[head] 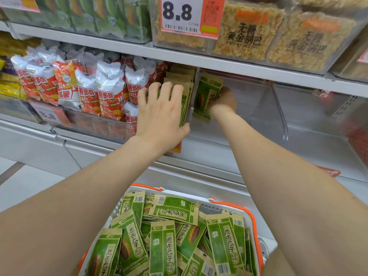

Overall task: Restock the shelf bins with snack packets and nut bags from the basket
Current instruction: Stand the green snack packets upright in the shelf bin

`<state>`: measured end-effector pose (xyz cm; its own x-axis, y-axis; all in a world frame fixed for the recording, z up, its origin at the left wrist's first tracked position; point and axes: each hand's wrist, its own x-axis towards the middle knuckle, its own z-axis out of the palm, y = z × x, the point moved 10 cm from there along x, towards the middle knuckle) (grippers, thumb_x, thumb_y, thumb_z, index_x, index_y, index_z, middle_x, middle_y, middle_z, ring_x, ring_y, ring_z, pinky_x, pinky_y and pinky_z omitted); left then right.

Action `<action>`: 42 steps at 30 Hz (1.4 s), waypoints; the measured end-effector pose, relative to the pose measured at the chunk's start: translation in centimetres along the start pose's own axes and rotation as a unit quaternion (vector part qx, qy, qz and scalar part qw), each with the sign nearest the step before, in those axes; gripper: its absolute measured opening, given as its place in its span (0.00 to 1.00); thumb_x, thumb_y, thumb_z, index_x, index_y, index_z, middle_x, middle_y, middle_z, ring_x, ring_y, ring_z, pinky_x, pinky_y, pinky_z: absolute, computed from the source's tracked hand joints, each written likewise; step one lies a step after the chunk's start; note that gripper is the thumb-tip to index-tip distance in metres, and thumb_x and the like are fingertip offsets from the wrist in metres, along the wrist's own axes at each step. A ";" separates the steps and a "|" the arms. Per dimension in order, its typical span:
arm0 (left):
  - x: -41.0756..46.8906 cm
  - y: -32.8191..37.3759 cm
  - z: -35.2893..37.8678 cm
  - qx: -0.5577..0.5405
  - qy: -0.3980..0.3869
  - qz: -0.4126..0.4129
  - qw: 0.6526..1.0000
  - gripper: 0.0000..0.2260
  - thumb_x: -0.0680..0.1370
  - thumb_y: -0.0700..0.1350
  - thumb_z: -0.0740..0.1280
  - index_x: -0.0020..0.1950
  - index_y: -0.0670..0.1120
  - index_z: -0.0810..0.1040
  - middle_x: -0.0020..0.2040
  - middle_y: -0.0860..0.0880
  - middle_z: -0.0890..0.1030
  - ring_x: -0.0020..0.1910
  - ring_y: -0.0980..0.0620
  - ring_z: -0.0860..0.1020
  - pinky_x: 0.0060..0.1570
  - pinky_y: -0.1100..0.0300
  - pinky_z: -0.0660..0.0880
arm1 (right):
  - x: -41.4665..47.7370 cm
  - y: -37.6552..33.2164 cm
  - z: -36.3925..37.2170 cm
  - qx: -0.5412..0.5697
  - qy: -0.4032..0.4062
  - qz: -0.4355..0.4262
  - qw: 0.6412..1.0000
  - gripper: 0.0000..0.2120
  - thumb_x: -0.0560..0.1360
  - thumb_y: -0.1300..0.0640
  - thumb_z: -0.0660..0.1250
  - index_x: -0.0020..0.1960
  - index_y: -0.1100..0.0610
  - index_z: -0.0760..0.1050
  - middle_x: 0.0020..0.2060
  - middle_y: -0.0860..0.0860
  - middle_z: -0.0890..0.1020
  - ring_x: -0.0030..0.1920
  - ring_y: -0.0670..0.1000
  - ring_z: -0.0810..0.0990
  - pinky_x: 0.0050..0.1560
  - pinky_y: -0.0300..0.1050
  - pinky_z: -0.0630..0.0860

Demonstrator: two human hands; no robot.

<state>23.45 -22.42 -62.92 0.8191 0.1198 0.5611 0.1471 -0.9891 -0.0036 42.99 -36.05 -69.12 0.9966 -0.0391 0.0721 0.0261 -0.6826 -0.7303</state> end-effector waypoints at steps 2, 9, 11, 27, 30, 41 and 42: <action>0.2 0.2 0.1 -0.006 0.002 0.001 1.000 0.34 0.68 0.60 0.74 0.69 0.47 0.70 0.64 0.47 0.74 0.66 0.40 0.70 0.66 0.42 0.66 | 0.6 -0.1 -0.5 0.011 0.024 -0.015 1.000 0.17 0.79 0.58 0.71 0.66 0.57 0.75 0.62 0.57 0.83 0.65 0.60 0.80 0.60 0.50 0.79; 0.5 0.8 0.6 -0.004 -0.007 -0.006 1.000 0.32 0.68 0.58 0.73 0.68 0.47 0.69 0.63 0.47 0.74 0.66 0.38 0.70 0.64 0.41 0.67 | 1.1 -0.6 -0.2 0.028 0.038 -0.071 0.996 0.16 0.79 0.63 0.70 0.66 0.60 0.77 0.61 0.58 0.83 0.63 0.59 0.82 0.58 0.46 0.79; 0.4 1.2 0.6 0.002 -0.009 -0.002 1.000 0.31 0.69 0.58 0.72 0.68 0.47 0.70 0.63 0.47 0.74 0.66 0.38 0.70 0.63 0.41 0.67 | 0.8 -1.3 1.4 -0.018 -0.023 -0.100 0.995 0.19 0.78 0.65 0.70 0.68 0.58 0.79 0.65 0.58 0.81 0.66 0.59 0.80 0.63 0.45 0.77; -0.4 0.7 -0.1 -0.011 -0.019 -0.019 1.000 0.32 0.74 0.53 0.76 0.73 0.47 0.67 0.72 0.43 0.68 0.68 0.33 0.67 0.65 0.39 0.68 | -0.9 0.2 5.1 -0.125 -0.207 -0.091 0.966 0.30 0.82 0.57 0.63 0.82 0.56 0.59 0.77 0.58 0.68 0.76 0.61 0.69 0.71 0.52 0.71; -0.9 0.8 -0.5 -0.019 -0.024 -0.017 0.999 0.34 0.75 0.55 0.75 0.76 0.46 0.65 0.76 0.40 0.65 0.75 0.30 0.63 0.72 0.35 0.63 | -2.0 -0.4 3.5 -0.181 -0.189 -0.108 0.959 0.23 0.81 0.59 0.62 0.76 0.58 0.70 0.72 0.59 0.75 0.70 0.61 0.75 0.63 0.48 0.75; -4.5 2.7 -3.7 -0.103 -0.064 0.045 0.992 0.08 0.76 0.44 0.67 0.54 0.47 0.73 0.48 0.46 0.78 0.48 0.40 0.76 0.41 0.48 0.72 | -16.7 -6.9 -4.5 -0.178 -0.115 -0.443 0.871 0.14 0.72 0.62 0.59 0.44 0.52 0.83 0.43 0.49 0.82 0.46 0.54 0.81 0.51 0.54 0.80; -5.6 2.5 -2.3 -0.103 -0.131 0.028 0.986 0.08 0.77 0.47 0.67 0.55 0.48 0.73 0.48 0.46 0.79 0.48 0.39 0.78 0.40 0.49 0.73 | -18.2 -6.7 -4.5 -0.186 -0.142 -0.453 0.860 0.14 0.70 0.61 0.58 0.40 0.51 0.82 0.40 0.47 0.83 0.43 0.53 0.80 0.48 0.53 0.80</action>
<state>17.99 -25.76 -64.12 0.9418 0.0549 0.3317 0.0032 -0.9880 0.1546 24.29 -34.06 -62.47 0.5607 0.7754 0.2905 0.8280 -0.5276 -0.1898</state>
